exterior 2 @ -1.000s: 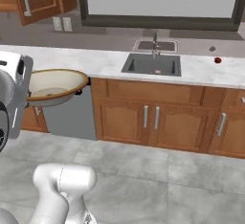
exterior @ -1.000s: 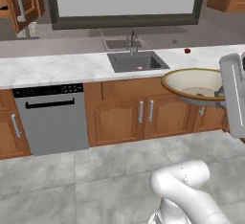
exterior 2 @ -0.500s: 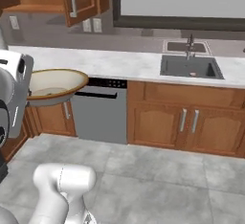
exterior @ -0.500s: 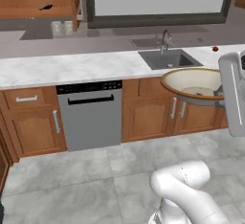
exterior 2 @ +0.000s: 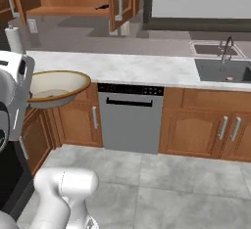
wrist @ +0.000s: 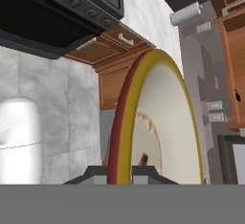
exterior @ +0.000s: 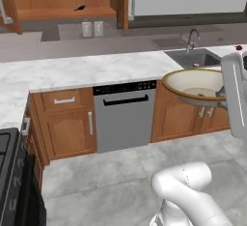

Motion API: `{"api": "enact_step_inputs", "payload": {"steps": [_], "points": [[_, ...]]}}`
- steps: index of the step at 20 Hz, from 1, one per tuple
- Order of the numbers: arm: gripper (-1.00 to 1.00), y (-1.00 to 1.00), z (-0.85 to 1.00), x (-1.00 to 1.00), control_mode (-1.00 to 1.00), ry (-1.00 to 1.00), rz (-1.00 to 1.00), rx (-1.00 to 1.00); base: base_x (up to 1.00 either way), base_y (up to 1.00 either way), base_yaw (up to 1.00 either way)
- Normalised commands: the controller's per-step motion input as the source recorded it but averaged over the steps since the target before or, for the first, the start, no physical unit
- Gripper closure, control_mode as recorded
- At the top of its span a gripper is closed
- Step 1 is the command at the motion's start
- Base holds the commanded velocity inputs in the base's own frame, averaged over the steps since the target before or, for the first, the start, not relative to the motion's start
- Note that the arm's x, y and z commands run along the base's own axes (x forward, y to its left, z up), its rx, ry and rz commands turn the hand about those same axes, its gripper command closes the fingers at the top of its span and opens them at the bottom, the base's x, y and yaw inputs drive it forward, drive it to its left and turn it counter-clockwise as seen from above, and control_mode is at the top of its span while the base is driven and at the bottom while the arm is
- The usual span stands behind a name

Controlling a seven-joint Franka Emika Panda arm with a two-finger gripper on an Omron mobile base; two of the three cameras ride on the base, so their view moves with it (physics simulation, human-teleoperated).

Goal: Pick the mug and place it in the sink. Pick the bowl and place it in the open cabinet and then close the cabinet.

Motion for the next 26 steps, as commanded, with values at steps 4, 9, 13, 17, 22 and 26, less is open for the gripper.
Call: {"api": "enact_step_inputs", "payload": {"steps": [4,9,13,17,22,26], "points": [[1.0,0.0,0.0,0.0,1.0,0.0,0.0,0.0,0.53,1.0,-0.12],[1.0,0.0,0.0,0.0,1.0,0.0,0.0,0.0,0.64,0.44,-0.06],[1.0,0.0,0.0,0.0,1.0,0.0,0.0,0.0,0.61,0.0,0.0],[1.0,0.0,0.0,0.0,1.0,0.0,0.0,0.0,0.39,-0.01,0.0],[1.0,0.0,0.0,0.0,1.0,0.0,0.0,0.0,0.3,0.11,0.0],[1.0,0.0,0.0,0.0,1.0,0.0,0.0,0.0,0.18,0.51,0.0]]}}
